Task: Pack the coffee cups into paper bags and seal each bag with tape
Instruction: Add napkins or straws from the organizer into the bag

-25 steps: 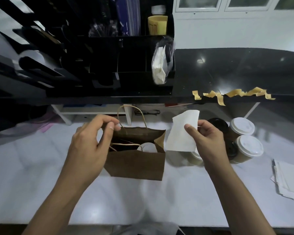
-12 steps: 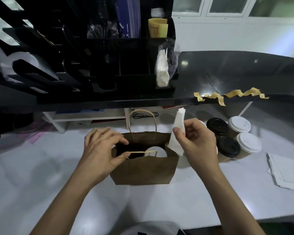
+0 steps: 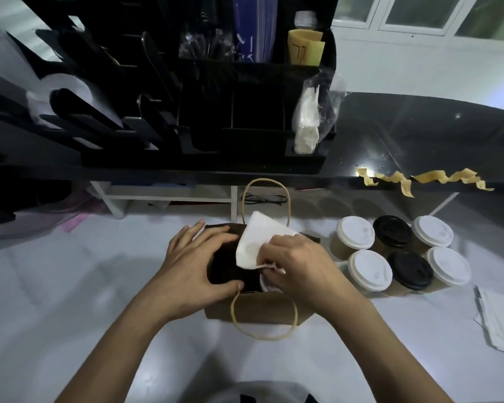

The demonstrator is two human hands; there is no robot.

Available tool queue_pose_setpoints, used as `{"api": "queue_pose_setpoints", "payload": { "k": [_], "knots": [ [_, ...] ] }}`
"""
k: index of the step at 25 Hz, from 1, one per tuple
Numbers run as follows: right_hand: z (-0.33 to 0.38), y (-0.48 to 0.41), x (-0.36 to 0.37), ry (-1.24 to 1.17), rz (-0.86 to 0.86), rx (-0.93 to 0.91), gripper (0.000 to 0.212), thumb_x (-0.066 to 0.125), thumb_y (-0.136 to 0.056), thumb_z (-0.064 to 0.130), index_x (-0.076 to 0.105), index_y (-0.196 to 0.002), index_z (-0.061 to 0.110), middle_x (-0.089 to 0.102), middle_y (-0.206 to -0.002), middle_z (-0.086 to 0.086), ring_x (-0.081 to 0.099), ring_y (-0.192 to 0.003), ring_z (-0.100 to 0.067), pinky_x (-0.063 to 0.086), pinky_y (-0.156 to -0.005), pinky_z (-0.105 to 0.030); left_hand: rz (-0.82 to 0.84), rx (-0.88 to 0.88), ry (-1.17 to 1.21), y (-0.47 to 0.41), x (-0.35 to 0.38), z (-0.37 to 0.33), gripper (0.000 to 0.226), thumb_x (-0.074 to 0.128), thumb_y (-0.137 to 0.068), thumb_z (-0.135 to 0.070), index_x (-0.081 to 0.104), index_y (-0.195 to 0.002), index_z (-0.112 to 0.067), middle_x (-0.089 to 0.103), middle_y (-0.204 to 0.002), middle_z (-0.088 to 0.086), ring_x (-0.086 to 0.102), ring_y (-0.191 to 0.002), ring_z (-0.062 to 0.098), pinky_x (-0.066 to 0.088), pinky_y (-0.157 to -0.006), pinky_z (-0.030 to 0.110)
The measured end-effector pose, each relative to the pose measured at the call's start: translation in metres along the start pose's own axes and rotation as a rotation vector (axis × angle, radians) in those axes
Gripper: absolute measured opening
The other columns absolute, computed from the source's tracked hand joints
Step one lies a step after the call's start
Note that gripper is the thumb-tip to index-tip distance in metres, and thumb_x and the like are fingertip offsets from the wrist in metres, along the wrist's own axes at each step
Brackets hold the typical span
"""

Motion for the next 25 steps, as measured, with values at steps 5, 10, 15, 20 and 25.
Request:
{"api": "queue_pose_setpoints", "payload": {
  "k": [5,10,15,20,25],
  "knots": [
    [-0.002,-0.017,0.02,0.022,0.344,0.004,0.01,0.067,-0.089,0.026,0.067,-0.099,0.024,0.066,-0.097,0.005,0.062,-0.088,-0.02,0.034,-0.067,-0.03,-0.01,-0.004,0.027,0.001,0.002,0.003,0.082,0.058,-0.068,-0.076,0.035,-0.142,-0.052,0.021,-0.155,-0.035,-0.003,-0.151,0.003,0.006,-0.124,0.037],
    [-0.007,-0.017,0.025,-0.034,0.479,0.096,0.029,0.073,-0.088,0.04,0.064,-0.114,0.03,0.071,-0.107,0.011,0.065,-0.099,-0.013,0.05,-0.081,-0.028,-0.013,-0.008,0.045,0.002,0.004,0.004,0.078,0.061,-0.069,-0.075,0.038,-0.14,-0.053,0.022,-0.153,-0.036,-0.001,-0.15,0.003,0.012,-0.123,0.038],
    [-0.011,-0.011,0.006,-0.191,0.336,0.215,0.024,0.069,-0.09,0.047,0.067,-0.11,0.032,0.07,-0.099,0.012,0.065,-0.09,-0.007,0.055,-0.08,-0.031,-0.027,-0.007,0.043,0.001,0.002,0.002,0.072,0.061,-0.073,-0.071,0.041,-0.139,-0.051,0.026,-0.151,-0.035,0.003,-0.148,0.001,0.014,-0.118,0.034],
    [-0.03,0.013,-0.018,-0.249,-0.014,0.303,0.009,0.065,-0.096,0.031,0.07,-0.094,0.025,0.062,-0.082,0.014,0.057,-0.078,-0.007,0.05,-0.07,-0.026,-0.115,0.018,0.081,0.006,-0.001,-0.002,0.049,0.063,-0.086,-0.056,0.053,-0.132,-0.046,0.035,-0.132,-0.044,0.011,-0.135,-0.013,0.018,-0.11,0.022],
    [-0.05,0.041,-0.027,-0.257,-0.209,0.52,0.014,0.062,-0.096,0.032,0.065,-0.084,0.025,0.054,-0.08,0.013,0.054,-0.079,-0.007,0.042,-0.063,-0.022,-0.245,-0.008,0.144,0.01,-0.01,-0.002,0.034,0.068,-0.091,-0.034,0.057,-0.122,-0.04,0.046,-0.128,-0.026,0.036,-0.124,0.002,0.035,-0.1,0.028]
  ]
}}
Point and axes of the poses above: each hand's wrist, its own y-axis away from the middle knuckle, its own x-axis out of the palm, z = x × y, the point moved 3 cm from there along -y, towards the middle knuckle
